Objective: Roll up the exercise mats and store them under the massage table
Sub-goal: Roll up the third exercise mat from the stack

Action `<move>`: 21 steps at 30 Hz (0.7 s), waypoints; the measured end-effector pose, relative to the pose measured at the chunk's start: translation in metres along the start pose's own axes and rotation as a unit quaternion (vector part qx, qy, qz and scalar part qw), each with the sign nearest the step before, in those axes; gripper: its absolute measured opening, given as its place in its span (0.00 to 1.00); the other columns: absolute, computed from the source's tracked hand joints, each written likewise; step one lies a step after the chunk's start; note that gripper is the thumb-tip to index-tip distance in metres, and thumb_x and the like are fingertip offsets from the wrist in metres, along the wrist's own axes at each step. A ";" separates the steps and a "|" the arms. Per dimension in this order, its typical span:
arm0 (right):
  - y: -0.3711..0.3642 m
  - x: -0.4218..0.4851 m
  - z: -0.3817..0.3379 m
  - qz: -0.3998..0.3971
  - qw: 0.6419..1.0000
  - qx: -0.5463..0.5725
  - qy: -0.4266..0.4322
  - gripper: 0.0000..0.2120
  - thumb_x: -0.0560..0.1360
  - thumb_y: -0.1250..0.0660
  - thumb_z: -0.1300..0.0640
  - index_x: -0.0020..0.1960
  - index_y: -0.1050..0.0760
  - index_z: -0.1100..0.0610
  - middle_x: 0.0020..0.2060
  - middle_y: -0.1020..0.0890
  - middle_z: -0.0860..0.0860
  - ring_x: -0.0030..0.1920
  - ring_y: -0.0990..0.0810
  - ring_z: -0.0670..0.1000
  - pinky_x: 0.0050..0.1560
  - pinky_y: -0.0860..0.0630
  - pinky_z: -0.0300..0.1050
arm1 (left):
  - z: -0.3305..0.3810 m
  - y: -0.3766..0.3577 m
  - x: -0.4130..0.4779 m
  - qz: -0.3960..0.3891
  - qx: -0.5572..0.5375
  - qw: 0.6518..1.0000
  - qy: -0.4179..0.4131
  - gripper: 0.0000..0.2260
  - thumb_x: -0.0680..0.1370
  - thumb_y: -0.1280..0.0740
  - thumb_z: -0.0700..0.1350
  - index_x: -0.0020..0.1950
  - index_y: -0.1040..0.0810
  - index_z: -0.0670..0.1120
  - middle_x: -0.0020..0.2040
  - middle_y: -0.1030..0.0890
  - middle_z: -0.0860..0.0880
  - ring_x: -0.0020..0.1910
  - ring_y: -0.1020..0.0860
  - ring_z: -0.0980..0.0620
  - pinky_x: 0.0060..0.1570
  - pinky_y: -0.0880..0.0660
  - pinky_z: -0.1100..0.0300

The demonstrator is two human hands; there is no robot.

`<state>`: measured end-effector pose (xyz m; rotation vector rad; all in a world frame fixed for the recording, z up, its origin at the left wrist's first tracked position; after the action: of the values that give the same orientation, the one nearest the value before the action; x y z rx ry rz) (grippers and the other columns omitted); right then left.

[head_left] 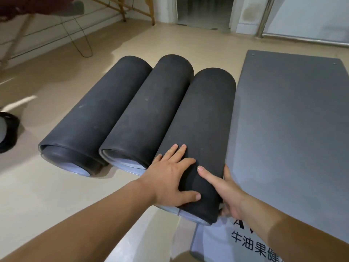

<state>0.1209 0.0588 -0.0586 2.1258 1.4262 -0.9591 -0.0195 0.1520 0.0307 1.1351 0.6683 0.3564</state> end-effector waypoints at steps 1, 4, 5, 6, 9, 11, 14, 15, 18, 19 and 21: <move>-0.008 0.003 -0.003 0.000 1.000 0.002 -0.003 0.40 0.60 0.16 0.31 0.66 0.32 0.28 0.61 0.15 0.45 0.58 0.16 0.58 0.46 0.15 0.63 | -0.008 0.000 0.001 0.013 0.003 1.000 0.007 0.44 0.74 0.33 0.73 0.83 0.45 0.59 0.87 0.59 0.52 0.85 0.62 0.49 0.81 0.47 0.37; -0.029 0.016 -0.013 -0.001 1.000 0.011 -0.009 0.45 0.57 0.14 0.31 0.68 0.34 0.27 0.60 0.15 0.46 0.57 0.15 0.59 0.49 0.15 0.69 | -0.031 0.003 0.006 0.024 0.012 0.999 0.033 0.43 0.73 0.32 0.72 0.83 0.45 0.60 0.87 0.58 0.53 0.85 0.61 0.49 0.82 0.49 0.37; -0.037 0.019 -0.018 -0.005 1.000 0.008 -0.009 0.49 0.56 0.14 0.30 0.70 0.37 0.27 0.61 0.15 0.46 0.57 0.15 0.59 0.50 0.16 0.71 | -0.039 0.005 0.008 0.026 0.017 0.999 0.043 0.43 0.73 0.31 0.71 0.83 0.45 0.60 0.87 0.58 0.53 0.85 0.61 0.48 0.82 0.49 0.37; -0.043 0.022 -0.022 -0.007 1.000 0.001 -0.007 0.54 0.55 0.15 0.29 0.73 0.40 0.26 0.63 0.17 0.47 0.58 0.16 0.60 0.53 0.18 0.73 | -0.045 0.007 0.009 0.030 0.021 0.998 0.055 0.43 0.73 0.32 0.71 0.83 0.46 0.60 0.87 0.58 0.52 0.85 0.61 0.47 0.82 0.50 0.37; -0.054 0.031 -0.032 -0.016 1.000 -0.008 0.002 0.57 0.56 0.16 0.27 0.76 0.45 0.28 0.66 0.20 0.49 0.61 0.19 0.62 0.58 0.20 0.75 | -0.052 0.014 0.011 0.047 0.028 0.996 0.077 0.39 0.76 0.34 0.66 0.83 0.45 0.57 0.87 0.56 0.49 0.85 0.61 0.45 0.82 0.51 0.38; -0.056 0.034 -0.035 -0.019 1.000 -0.015 0.001 0.58 0.58 0.17 0.27 0.78 0.46 0.31 0.66 0.21 0.50 0.61 0.20 0.61 0.55 0.18 0.71 | -0.045 0.016 0.008 0.075 0.024 0.995 0.062 0.35 0.78 0.33 0.61 0.82 0.40 0.55 0.87 0.52 0.48 0.86 0.57 0.44 0.83 0.51 0.41; -0.050 0.027 -0.039 -0.010 0.998 -0.062 0.025 0.56 0.61 0.19 0.26 0.80 0.46 0.31 0.70 0.23 0.48 0.69 0.23 0.63 0.59 0.20 0.71 | -0.029 0.011 0.003 0.114 0.016 0.993 0.017 0.30 0.79 0.34 0.55 0.80 0.34 0.53 0.85 0.42 0.49 0.84 0.47 0.47 0.82 0.52 0.52; -0.045 0.025 -0.041 0.001 0.997 -0.070 0.043 0.53 0.64 0.20 0.28 0.80 0.46 0.32 0.70 0.24 0.46 0.72 0.25 0.62 0.64 0.22 0.71 | -0.027 0.009 0.001 0.120 0.016 0.992 0.014 0.29 0.80 0.34 0.55 0.80 0.33 0.52 0.85 0.40 0.49 0.84 0.44 0.48 0.82 0.51 0.55; -0.021 0.023 -0.041 0.046 0.993 -0.073 0.080 0.35 0.75 0.26 0.33 0.76 0.32 0.43 0.66 0.22 0.47 0.69 0.23 0.58 0.68 0.21 0.66 | -0.026 0.008 -0.003 0.133 0.025 0.991 0.007 0.28 0.82 0.36 0.58 0.80 0.32 0.49 0.84 0.38 0.48 0.84 0.43 0.47 0.82 0.50 0.54; -0.016 0.022 -0.039 0.053 0.992 -0.085 0.080 0.28 0.77 0.28 0.34 0.71 0.26 0.46 0.65 0.20 0.48 0.66 0.21 0.57 0.66 0.20 0.64 | -0.025 0.009 -0.004 0.141 0.032 0.989 0.002 0.27 0.82 0.36 0.58 0.79 0.30 0.49 0.84 0.36 0.47 0.84 0.42 0.46 0.82 0.49 0.53; -0.011 0.020 -0.036 0.047 0.989 -0.112 0.083 0.20 0.79 0.30 0.36 0.64 0.22 0.47 0.61 0.18 0.49 0.62 0.20 0.55 0.63 0.18 0.59 | -0.020 0.011 -0.005 0.164 0.054 0.985 -0.017 0.25 0.82 0.34 0.58 0.76 0.25 0.48 0.81 0.31 0.46 0.82 0.38 0.44 0.81 0.44 0.49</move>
<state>0.1271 0.0996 -0.0483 2.1220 1.4205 -0.5698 -0.0356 0.1674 0.0376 1.3555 0.4740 0.5854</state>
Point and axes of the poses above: each hand's wrist, its own x-axis towards the middle knuckle, its own y-axis out of the back of the hand, z = x × y, the point moved 8 cm from there along x, towards the middle knuckle
